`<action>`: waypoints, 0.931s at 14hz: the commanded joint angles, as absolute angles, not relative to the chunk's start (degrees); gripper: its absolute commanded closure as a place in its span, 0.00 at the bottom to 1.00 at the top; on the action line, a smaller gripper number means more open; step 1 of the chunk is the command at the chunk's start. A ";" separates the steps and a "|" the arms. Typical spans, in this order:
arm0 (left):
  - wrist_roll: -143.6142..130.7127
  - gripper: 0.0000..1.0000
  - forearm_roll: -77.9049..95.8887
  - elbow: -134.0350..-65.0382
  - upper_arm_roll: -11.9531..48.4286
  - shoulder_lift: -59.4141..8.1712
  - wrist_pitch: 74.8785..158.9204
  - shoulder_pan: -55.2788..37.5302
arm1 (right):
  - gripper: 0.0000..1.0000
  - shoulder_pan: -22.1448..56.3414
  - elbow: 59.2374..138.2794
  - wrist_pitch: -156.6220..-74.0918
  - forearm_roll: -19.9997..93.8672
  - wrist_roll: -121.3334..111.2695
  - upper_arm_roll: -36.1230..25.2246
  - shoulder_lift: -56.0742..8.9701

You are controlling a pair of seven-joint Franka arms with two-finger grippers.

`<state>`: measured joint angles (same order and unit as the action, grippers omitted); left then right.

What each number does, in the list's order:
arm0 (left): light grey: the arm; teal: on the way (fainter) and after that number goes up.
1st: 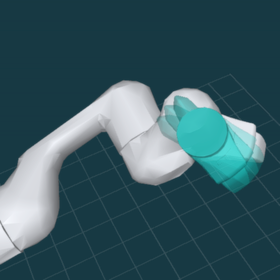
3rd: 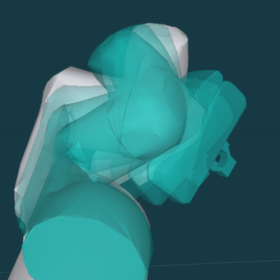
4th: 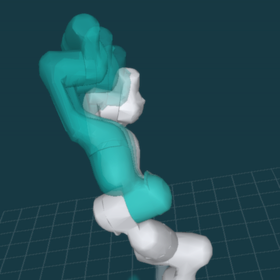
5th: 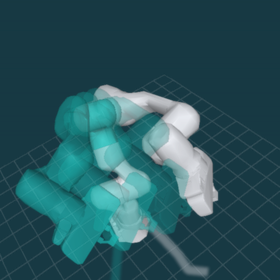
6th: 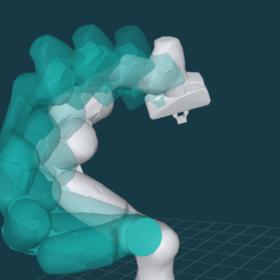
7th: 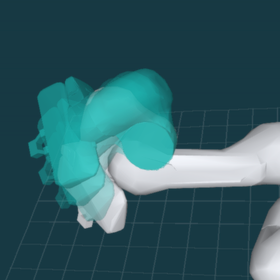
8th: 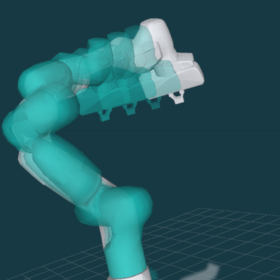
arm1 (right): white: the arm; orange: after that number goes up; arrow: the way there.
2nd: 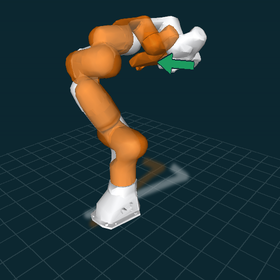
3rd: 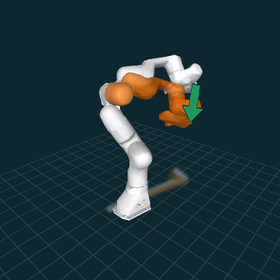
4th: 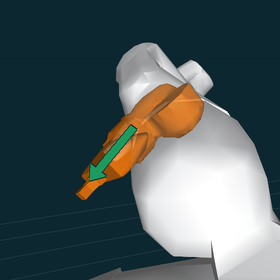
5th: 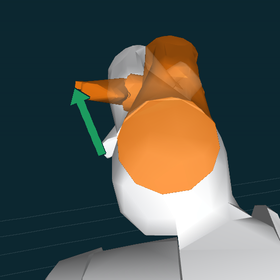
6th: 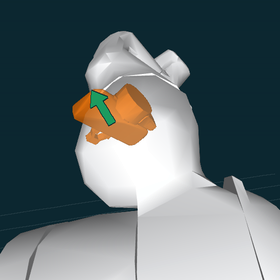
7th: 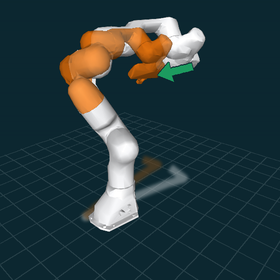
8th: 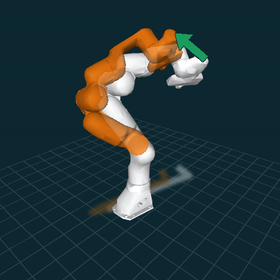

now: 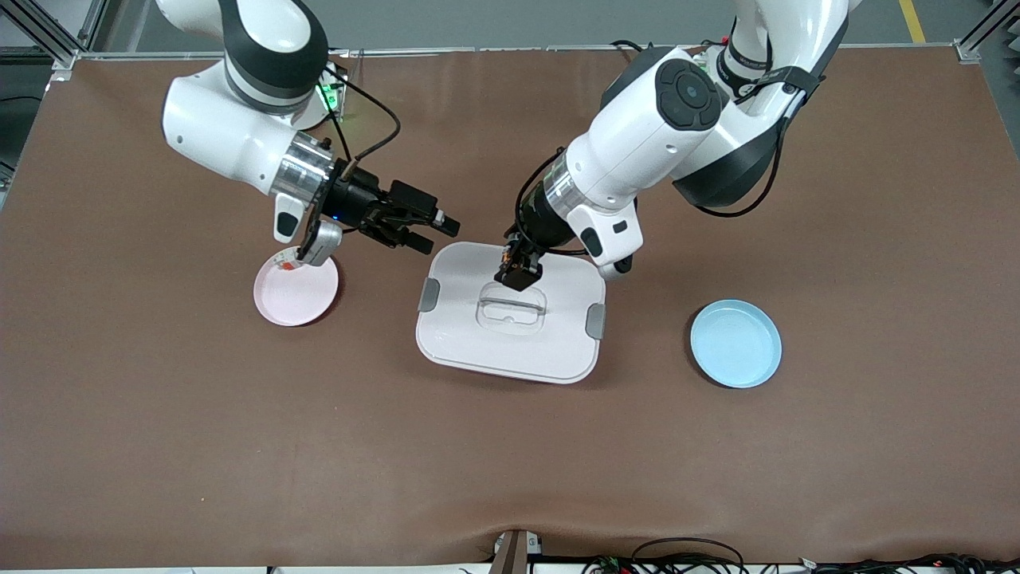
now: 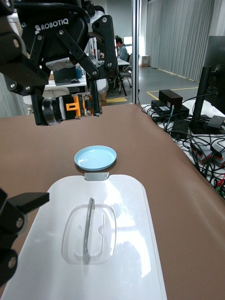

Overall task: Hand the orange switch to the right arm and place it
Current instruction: 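Hold the switch above the box while the right gripper reaches toward it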

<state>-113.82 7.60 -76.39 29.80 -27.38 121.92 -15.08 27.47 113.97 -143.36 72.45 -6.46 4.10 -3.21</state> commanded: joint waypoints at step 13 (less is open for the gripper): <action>-114.43 1.00 8.61 -75.15 29.97 -27.86 121.82 -15.56 | 0.00 34.54 103.98 -152.58 76.11 -4.22 3.52 -12.39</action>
